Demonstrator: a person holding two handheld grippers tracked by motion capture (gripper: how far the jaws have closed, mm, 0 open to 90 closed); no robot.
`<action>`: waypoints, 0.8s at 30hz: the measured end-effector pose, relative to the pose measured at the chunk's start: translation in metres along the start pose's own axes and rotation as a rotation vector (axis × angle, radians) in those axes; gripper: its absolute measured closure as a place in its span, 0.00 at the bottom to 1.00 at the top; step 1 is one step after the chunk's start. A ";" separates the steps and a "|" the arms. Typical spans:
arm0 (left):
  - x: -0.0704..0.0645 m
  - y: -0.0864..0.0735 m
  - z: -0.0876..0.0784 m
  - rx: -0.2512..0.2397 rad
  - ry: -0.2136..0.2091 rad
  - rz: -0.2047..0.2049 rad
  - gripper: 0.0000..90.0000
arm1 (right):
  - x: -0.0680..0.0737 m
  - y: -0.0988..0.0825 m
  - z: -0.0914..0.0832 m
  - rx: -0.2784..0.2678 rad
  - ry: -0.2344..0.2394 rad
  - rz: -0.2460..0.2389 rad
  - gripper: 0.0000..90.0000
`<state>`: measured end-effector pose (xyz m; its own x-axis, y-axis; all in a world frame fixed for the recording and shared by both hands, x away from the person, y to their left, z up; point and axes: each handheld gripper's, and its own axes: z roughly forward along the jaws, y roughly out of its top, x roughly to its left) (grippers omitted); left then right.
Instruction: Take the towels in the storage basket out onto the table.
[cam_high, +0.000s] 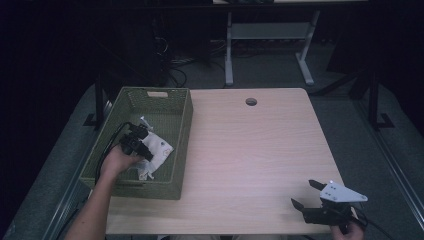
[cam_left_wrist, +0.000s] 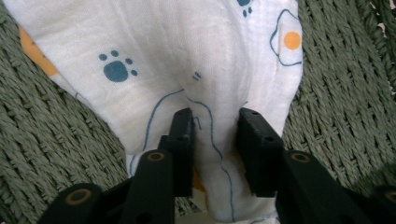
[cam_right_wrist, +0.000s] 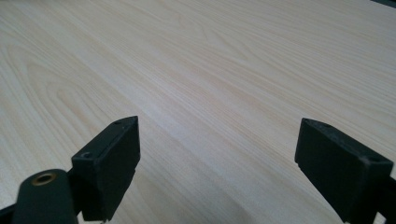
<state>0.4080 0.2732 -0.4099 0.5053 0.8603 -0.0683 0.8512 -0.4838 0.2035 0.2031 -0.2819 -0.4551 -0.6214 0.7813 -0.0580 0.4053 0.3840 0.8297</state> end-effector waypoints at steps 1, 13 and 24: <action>0.000 0.000 -0.001 -0.002 -0.001 0.000 0.80 | 0.000 0.000 0.000 -0.001 0.000 0.000 0.15; 0.001 -0.002 -0.013 -0.029 0.003 -0.009 0.96 | 0.000 0.000 -0.001 -0.007 -0.002 0.003 0.15; 0.003 -0.004 -0.023 -0.067 -0.020 -0.009 0.97 | -0.001 0.000 -0.001 -0.006 -0.003 0.005 0.15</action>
<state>0.4027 0.2817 -0.3888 0.5011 0.8607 -0.0895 0.8445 -0.4638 0.2680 0.2025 -0.2835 -0.4545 -0.6175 0.7846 -0.0553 0.4041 0.3768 0.8335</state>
